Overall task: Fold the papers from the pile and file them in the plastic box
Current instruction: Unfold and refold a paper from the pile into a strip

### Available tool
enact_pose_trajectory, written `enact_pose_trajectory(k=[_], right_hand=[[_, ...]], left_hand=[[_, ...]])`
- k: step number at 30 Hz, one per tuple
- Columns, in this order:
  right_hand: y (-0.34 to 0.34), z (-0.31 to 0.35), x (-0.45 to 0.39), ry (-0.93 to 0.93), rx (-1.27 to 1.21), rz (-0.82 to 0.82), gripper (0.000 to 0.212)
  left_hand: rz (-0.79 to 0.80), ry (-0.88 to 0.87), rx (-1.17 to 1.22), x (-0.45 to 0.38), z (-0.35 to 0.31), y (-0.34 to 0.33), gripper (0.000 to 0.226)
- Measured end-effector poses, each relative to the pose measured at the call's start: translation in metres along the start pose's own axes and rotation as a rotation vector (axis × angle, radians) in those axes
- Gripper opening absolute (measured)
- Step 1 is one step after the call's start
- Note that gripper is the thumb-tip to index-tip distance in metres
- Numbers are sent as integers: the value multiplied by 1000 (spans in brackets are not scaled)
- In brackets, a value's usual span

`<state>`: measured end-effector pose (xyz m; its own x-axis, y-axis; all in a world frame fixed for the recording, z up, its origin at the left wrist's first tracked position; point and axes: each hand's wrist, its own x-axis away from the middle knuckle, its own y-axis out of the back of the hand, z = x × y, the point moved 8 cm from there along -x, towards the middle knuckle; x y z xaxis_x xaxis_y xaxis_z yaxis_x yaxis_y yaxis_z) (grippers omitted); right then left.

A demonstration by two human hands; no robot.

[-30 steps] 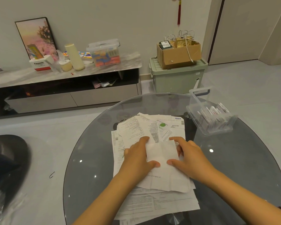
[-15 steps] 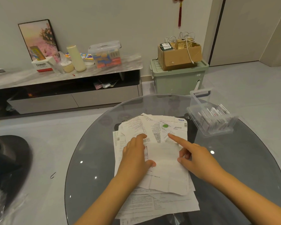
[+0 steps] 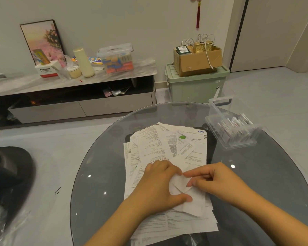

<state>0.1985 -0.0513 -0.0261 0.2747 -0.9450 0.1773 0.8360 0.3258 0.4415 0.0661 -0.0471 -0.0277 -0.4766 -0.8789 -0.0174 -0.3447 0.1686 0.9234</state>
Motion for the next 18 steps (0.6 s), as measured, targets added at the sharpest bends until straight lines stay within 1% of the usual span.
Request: enact_pose_trajectory(k=[2,4,6,9,11,13,15,18], right_hand=[[0,5,1,20,-28,14,37],[1,11,2,68,-2,-11,43],[4,15,2,150,91,-83,43],[5,15,-1,281,271,-162,43],[4,11,-6,327,331,-209,39],[3,7,-13,357,349,-259,41],[-1,6,-21,376,382,-286,45],[-6,5,-33,372,439,-290,49]], left_hand=[[-14,-14,-40,0,-2,0,58],[-63,-23,-40,0,-3,2,48],[-98,-23,-8,0,-2,5,36],[-119,1,50,-3,0,9,27],[-130,34,93,-4,2,11,22],[-133,57,119,-6,3,12,19],[-120,89,139,-8,7,10,24],[-90,140,192,-11,14,5,41]])
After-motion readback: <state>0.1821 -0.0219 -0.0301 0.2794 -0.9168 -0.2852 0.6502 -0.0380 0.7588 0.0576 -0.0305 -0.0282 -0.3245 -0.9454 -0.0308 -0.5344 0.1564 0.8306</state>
